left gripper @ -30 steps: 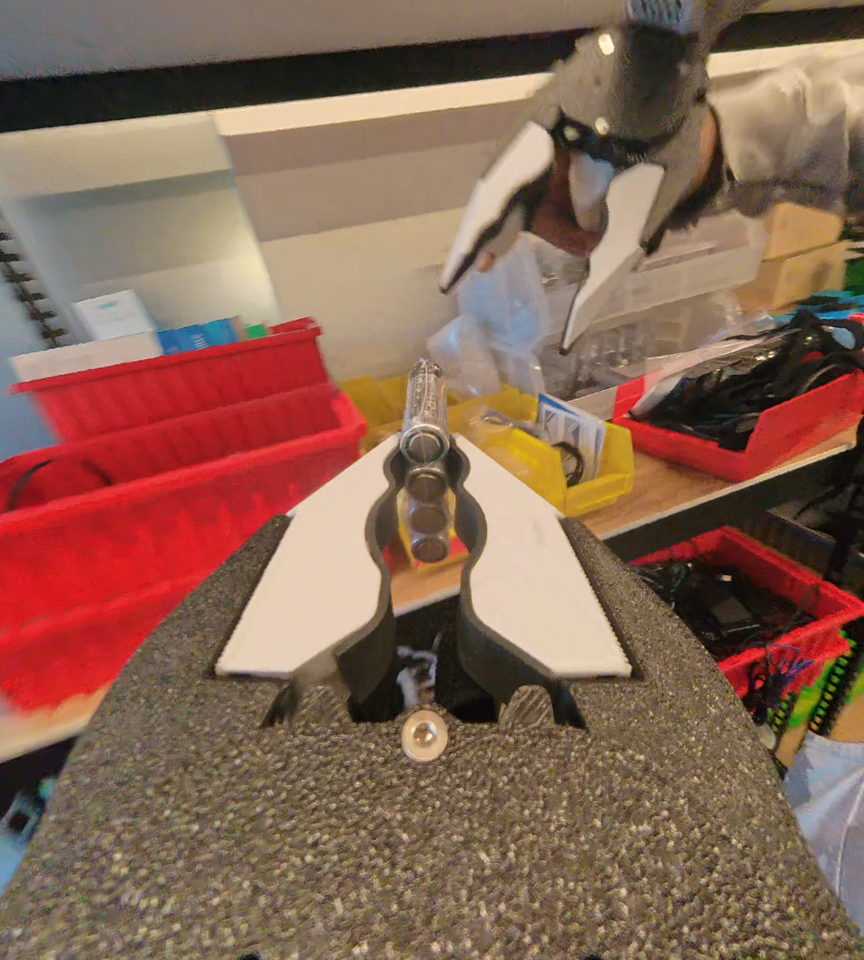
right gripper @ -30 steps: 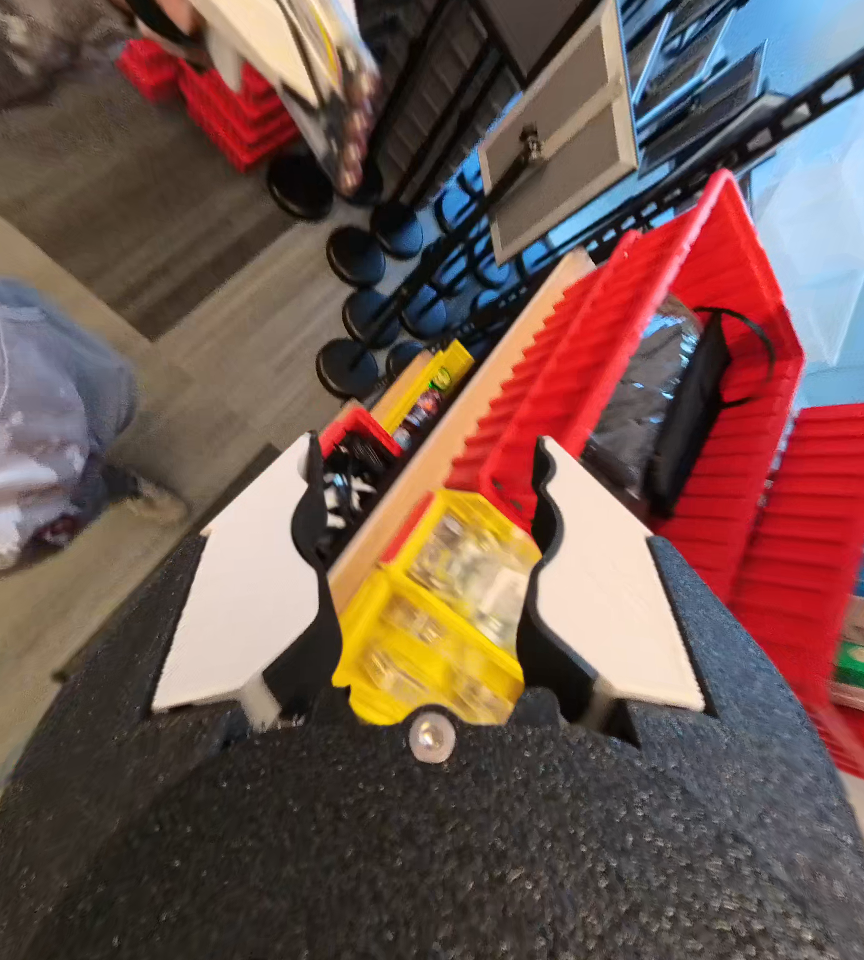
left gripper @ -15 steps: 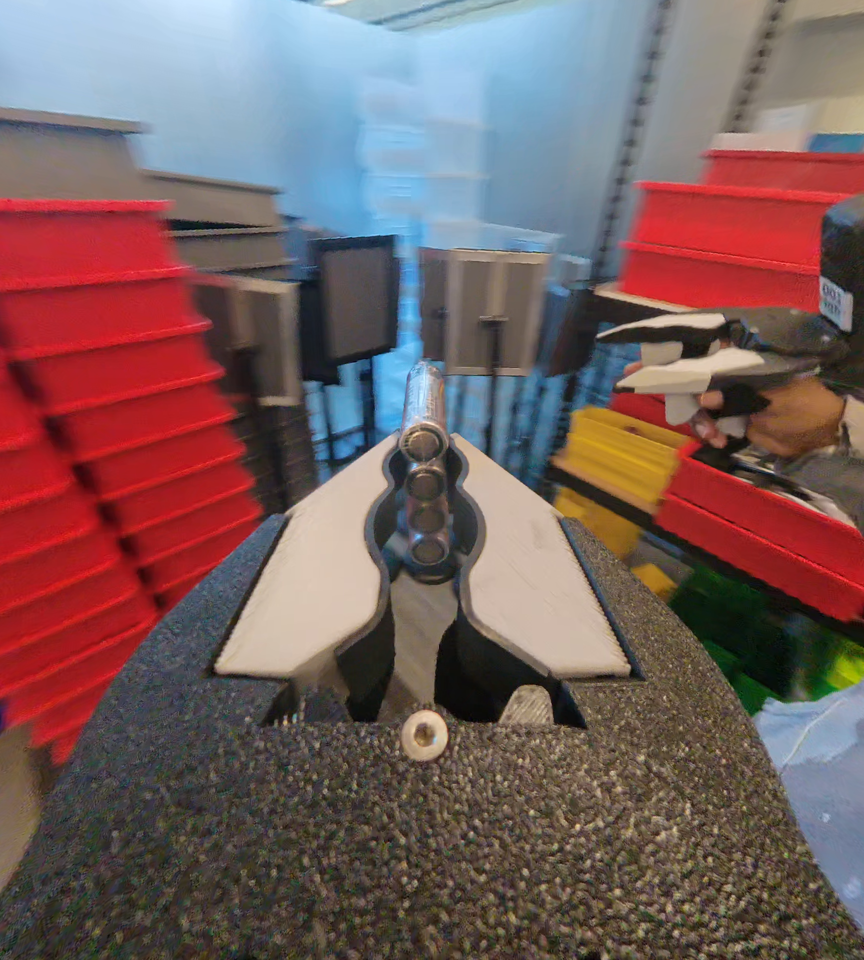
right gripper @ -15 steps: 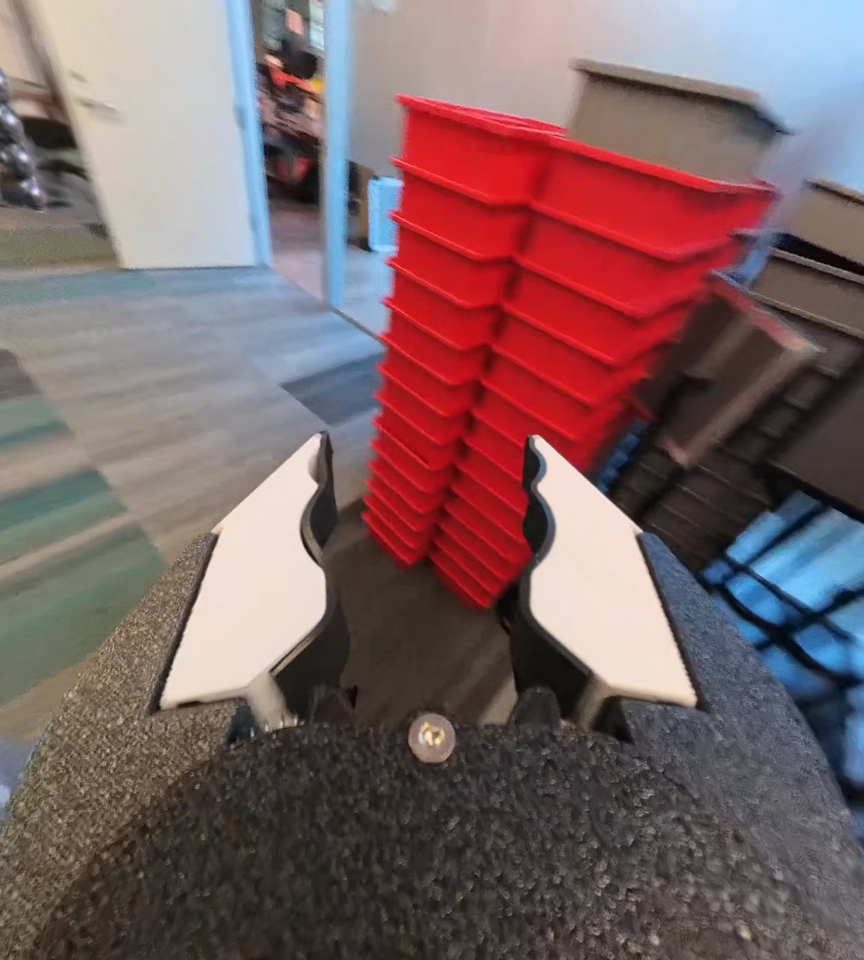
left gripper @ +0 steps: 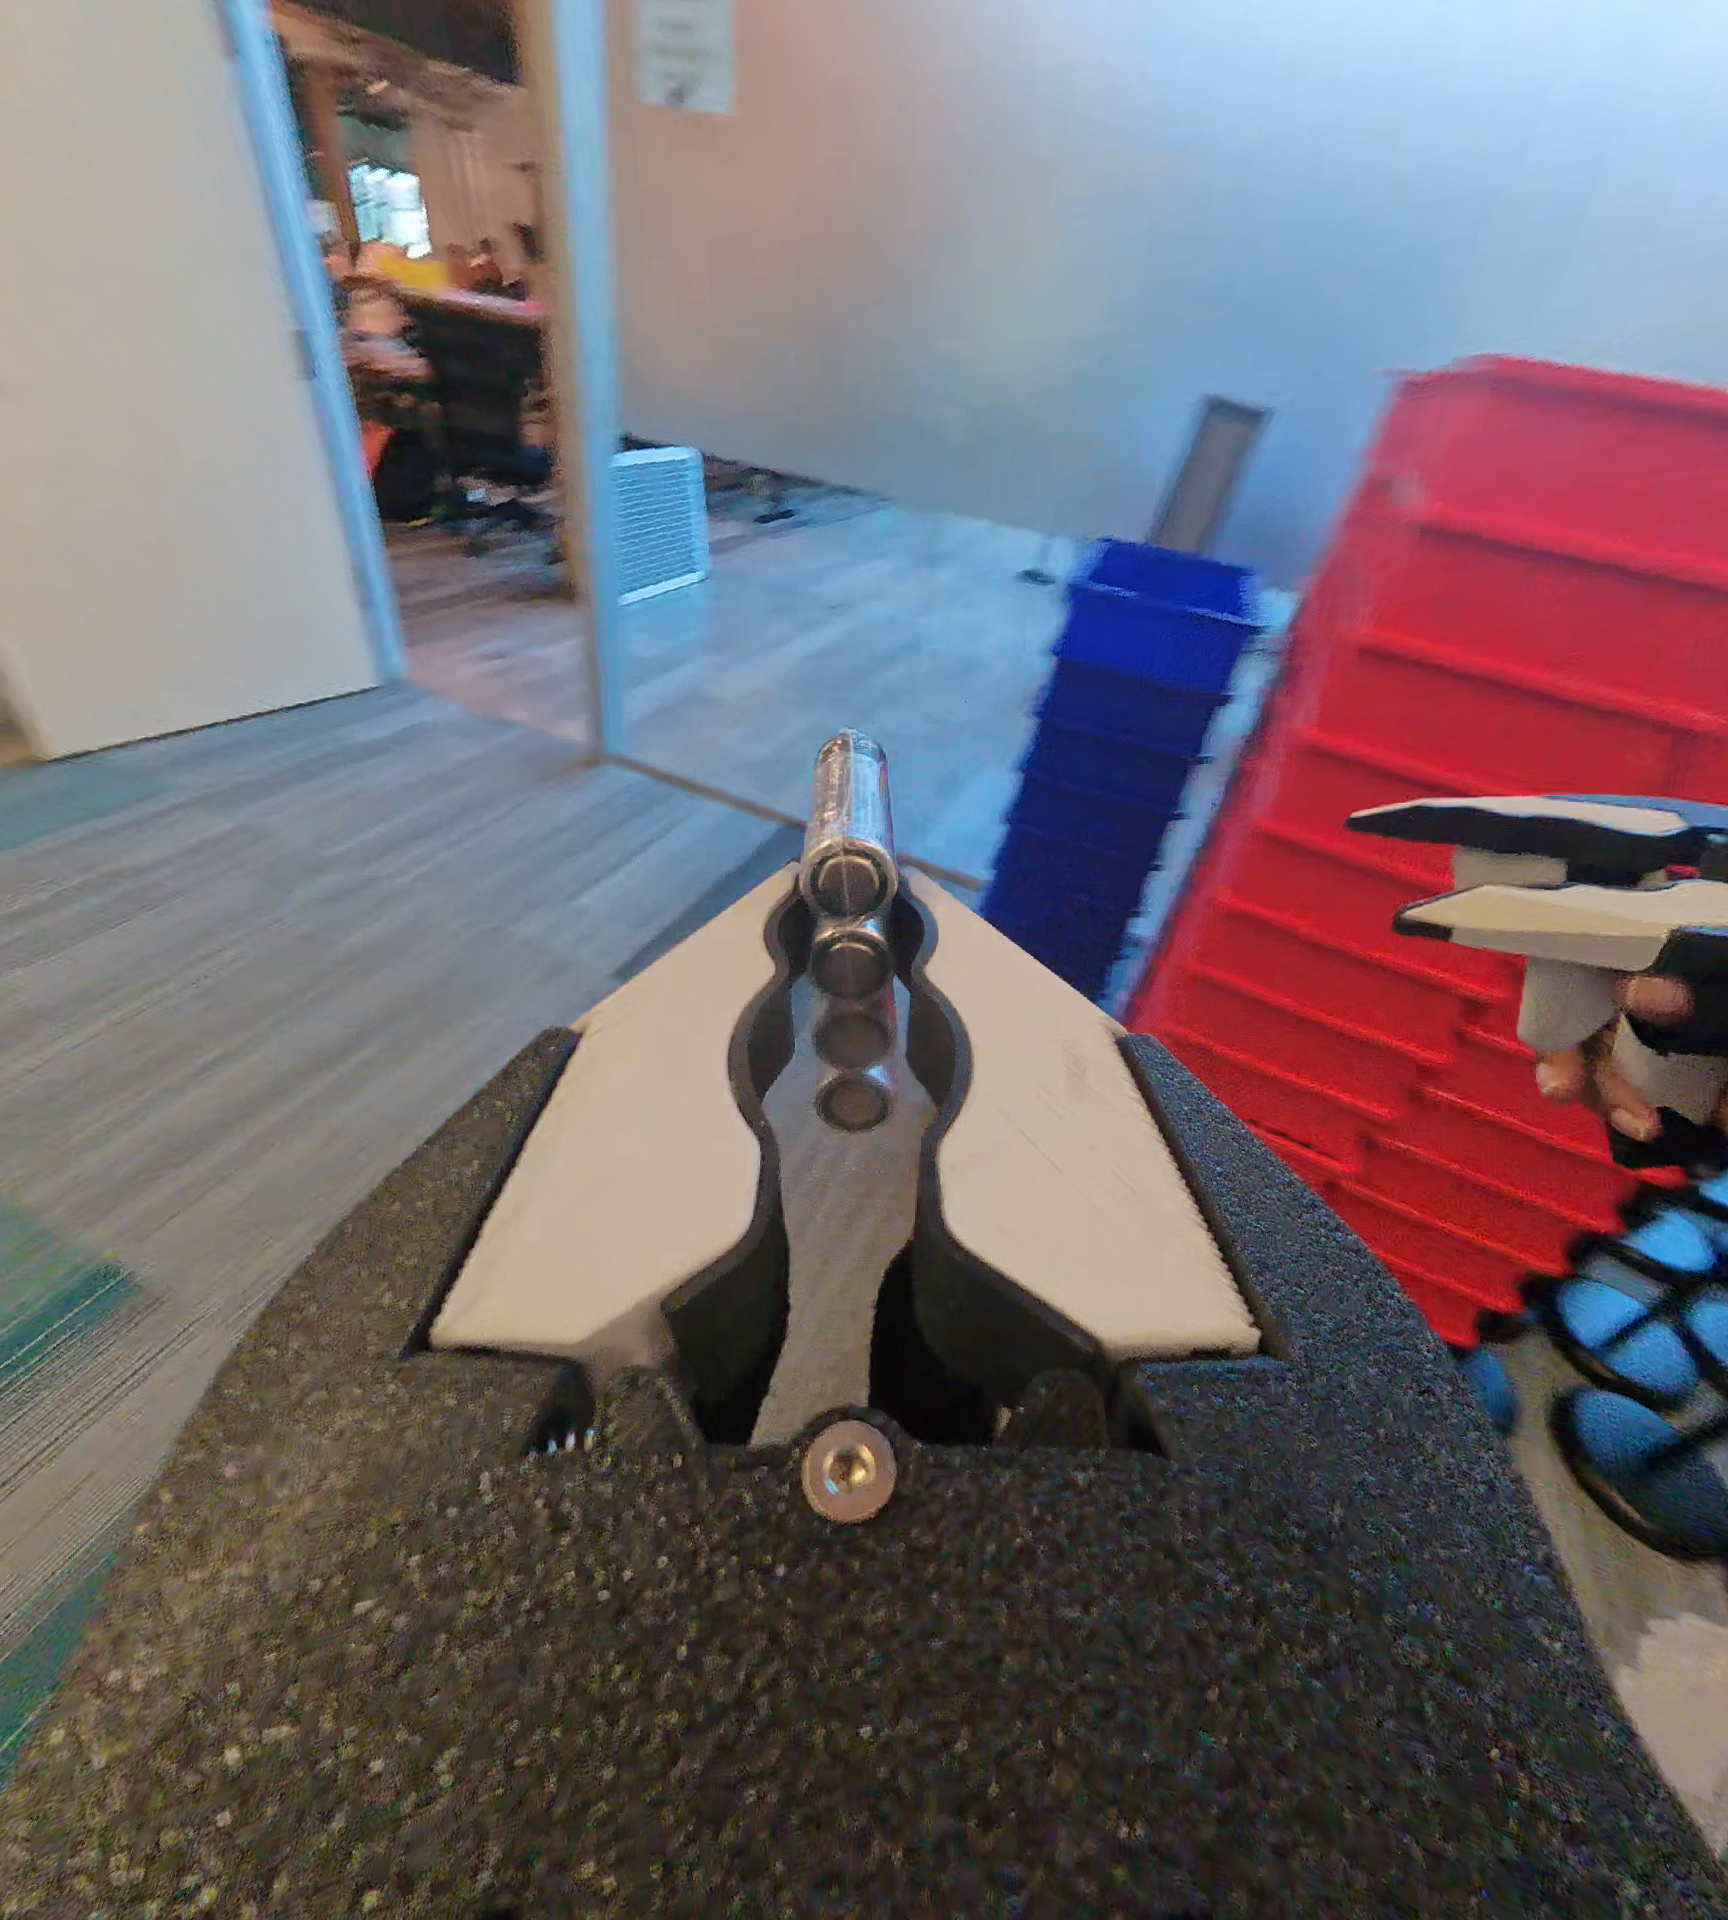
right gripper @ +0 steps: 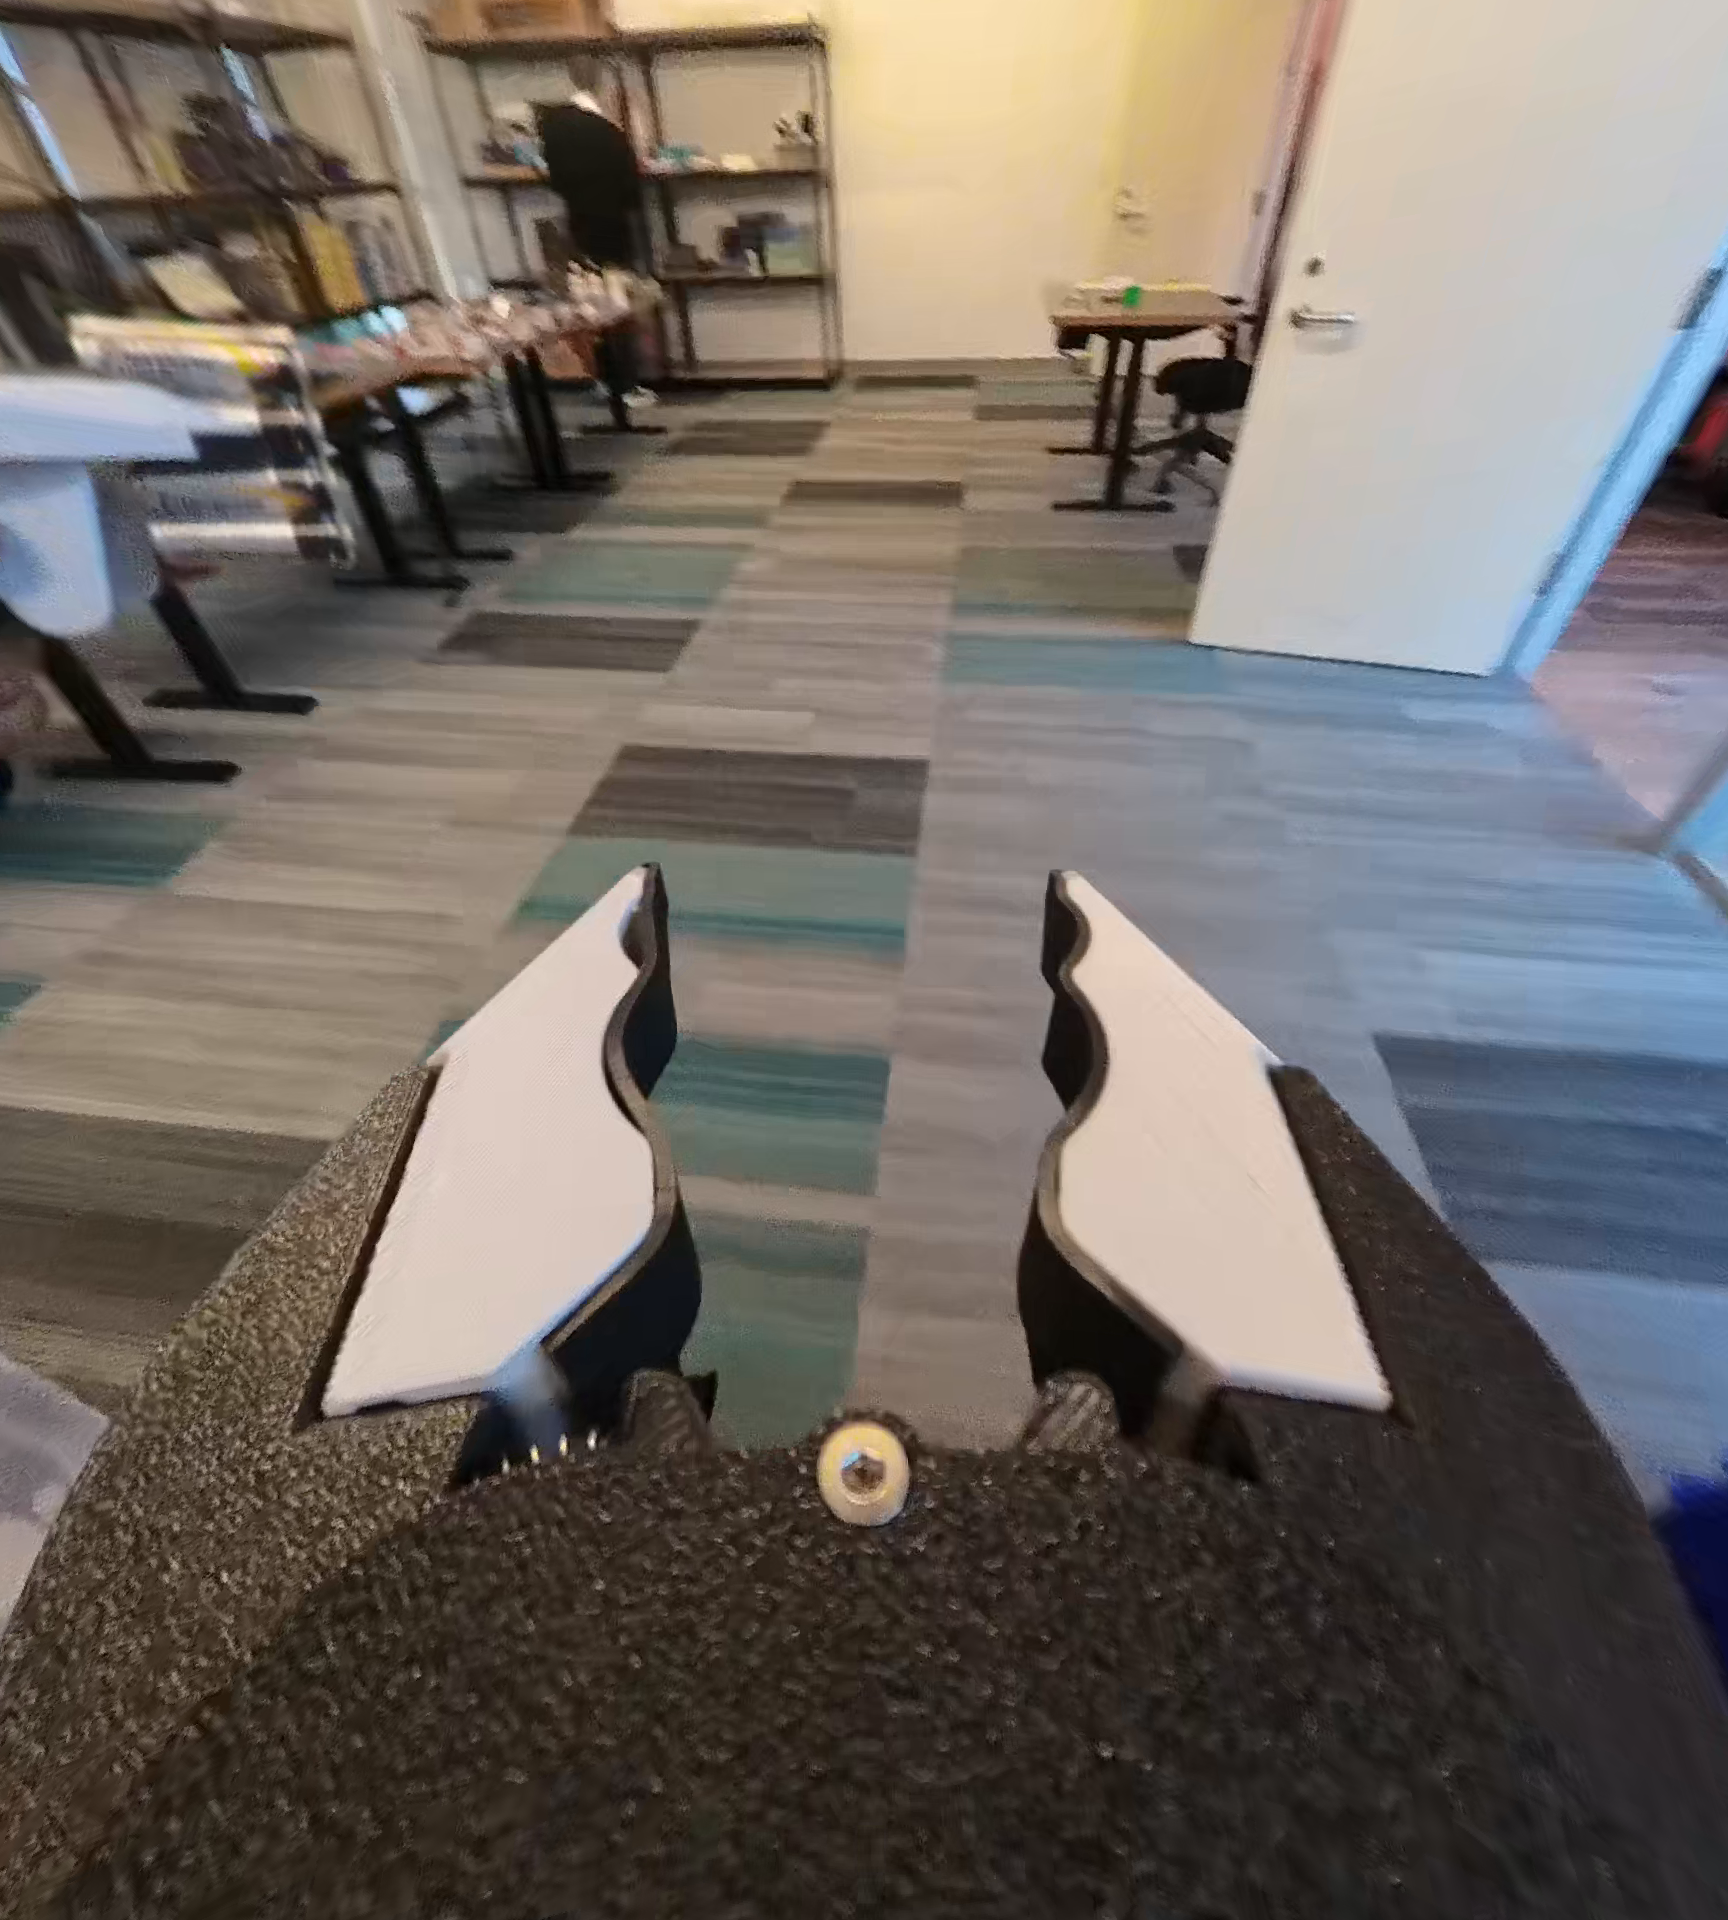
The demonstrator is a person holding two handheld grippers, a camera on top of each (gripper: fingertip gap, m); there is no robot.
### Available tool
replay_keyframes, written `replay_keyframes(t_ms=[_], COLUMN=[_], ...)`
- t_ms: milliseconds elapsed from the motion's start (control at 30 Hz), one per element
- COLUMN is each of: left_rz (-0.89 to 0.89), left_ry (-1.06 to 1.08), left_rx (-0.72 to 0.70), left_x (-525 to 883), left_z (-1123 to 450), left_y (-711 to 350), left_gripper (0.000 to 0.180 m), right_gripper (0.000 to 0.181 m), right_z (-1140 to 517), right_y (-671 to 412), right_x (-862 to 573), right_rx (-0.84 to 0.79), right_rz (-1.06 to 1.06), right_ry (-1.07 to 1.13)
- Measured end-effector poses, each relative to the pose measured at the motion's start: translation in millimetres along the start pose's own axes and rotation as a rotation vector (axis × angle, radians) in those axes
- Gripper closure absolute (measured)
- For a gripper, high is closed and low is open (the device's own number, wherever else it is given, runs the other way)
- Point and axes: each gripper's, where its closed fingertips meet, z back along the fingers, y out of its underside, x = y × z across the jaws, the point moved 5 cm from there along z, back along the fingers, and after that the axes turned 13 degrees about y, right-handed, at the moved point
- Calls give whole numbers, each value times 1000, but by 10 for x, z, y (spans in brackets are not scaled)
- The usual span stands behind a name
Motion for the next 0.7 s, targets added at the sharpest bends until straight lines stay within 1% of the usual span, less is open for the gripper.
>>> replay_keyframes(t_ms=[133,233,333,433,500,600,700], left_rz=[29,59,124,139,148,138,45], left_ry=[-115,-251,-315,-359,-316,-175,7], left_rx=[-17,-37,-25,28,61,92,126], left_x=[1121,1921,2723,3625,4270,5221,5956], left_z=[-352,-553,-864,-1434,-2021,-3197,-4583], left_y=[-368,-586,-510,-249,-155,-341,-952], left_gripper=[168,168,168,168,168,168,168], right_gripper=[110,110,109,109,109,110,110], right_z=[-1585,-2770,-4031,-5309,-6111,-7154,-7903], right_y=[-459,-778,-904,-927,-931,-1065,-1411], right_x=[-101,-70,-152,-419,-732,-1464,-2331], right_rx=[-8,32,83,112,156,223,273], right_rz=[-15,63,142,178,189,186,76], right_ry=[-179,-325,-395,-353,-262,-57,98])
